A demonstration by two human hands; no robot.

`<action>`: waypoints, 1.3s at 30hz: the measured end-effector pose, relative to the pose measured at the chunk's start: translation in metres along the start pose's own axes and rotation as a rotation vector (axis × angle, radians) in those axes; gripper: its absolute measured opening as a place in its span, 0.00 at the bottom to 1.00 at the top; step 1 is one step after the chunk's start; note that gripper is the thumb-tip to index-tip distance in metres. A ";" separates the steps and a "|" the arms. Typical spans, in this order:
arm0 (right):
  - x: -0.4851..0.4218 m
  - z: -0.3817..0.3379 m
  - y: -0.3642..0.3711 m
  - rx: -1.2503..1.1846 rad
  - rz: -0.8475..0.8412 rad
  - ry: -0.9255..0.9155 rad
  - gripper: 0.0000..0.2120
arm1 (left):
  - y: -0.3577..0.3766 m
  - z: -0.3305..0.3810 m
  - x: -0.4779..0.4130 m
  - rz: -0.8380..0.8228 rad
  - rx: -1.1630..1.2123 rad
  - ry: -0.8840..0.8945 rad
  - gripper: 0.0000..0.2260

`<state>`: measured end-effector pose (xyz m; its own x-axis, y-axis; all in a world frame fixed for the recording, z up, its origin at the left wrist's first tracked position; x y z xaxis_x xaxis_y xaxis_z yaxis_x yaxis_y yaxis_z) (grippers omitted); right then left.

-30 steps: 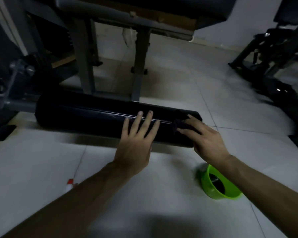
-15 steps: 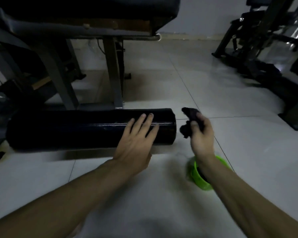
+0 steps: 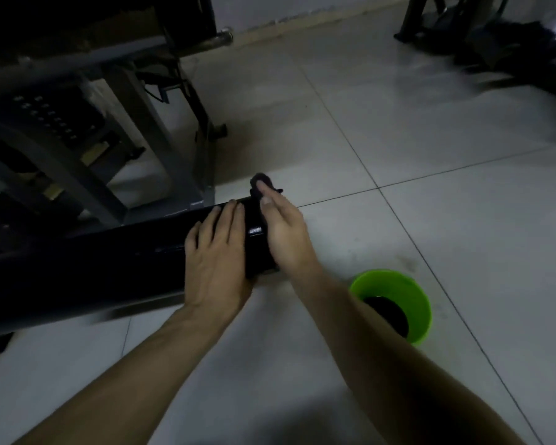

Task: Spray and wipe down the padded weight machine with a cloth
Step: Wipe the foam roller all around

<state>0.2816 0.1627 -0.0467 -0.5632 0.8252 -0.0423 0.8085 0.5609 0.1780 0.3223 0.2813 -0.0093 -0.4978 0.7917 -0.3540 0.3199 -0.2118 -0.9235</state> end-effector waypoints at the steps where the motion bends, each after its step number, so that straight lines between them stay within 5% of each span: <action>1: -0.014 0.003 0.000 -0.042 -0.017 0.093 0.19 | 0.001 0.002 0.001 -0.001 -0.001 -0.008 0.52; 6: -0.034 0.024 -0.002 -0.170 0.031 0.294 0.13 | 0.006 0.002 0.002 0.003 -0.042 -0.006 0.52; 12: 0.005 0.055 -0.007 0.032 0.107 0.389 0.25 | 0.008 0.004 0.004 0.041 -0.059 -0.002 0.53; 15: 0.026 0.044 -0.010 0.125 0.106 0.385 0.22 | 0.009 0.006 0.006 0.016 -0.081 -0.015 0.53; 22: 0.086 -0.020 -0.018 0.196 0.087 0.075 0.19 | 0.002 0.002 0.008 -0.085 -0.012 -0.001 0.48; 25: 0.099 -0.057 -0.006 0.098 0.048 -0.177 0.22 | -0.028 -0.023 0.006 -0.065 0.402 0.062 0.24; 28: 0.097 -0.085 0.037 0.036 -0.110 -0.167 0.26 | -0.076 -0.057 0.016 0.027 1.081 -0.382 0.09; 30: 0.093 -0.094 0.069 0.070 -0.180 -0.105 0.23 | -0.092 -0.074 0.027 -0.211 1.628 -0.905 0.20; 32: 0.101 -0.093 0.107 0.141 -0.268 -0.071 0.17 | -0.102 -0.099 0.047 -0.472 1.994 -1.116 0.32; 35: 0.129 -0.077 0.165 0.269 -0.469 0.001 0.14 | -0.090 -0.150 0.085 -0.445 2.216 -1.204 0.30; 39: 0.160 -0.037 0.214 0.477 -0.679 0.192 0.26 | -0.041 -0.214 0.147 -0.223 2.056 -1.432 0.15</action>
<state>0.3584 0.4125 0.0210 -0.9362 0.2985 0.1852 0.2462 0.9336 -0.2603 0.4086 0.5292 0.0078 -0.6483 0.3894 0.6543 -0.1379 -0.9052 0.4021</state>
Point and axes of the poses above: each hand's wrist, its own x-axis away from the middle knuckle, its own y-axis out of the palm, z = x × y, the point moved 2 cm from there along -x, towards the middle knuckle, and after that the axes turned 4 degrees about z, right-handed, at the moved point
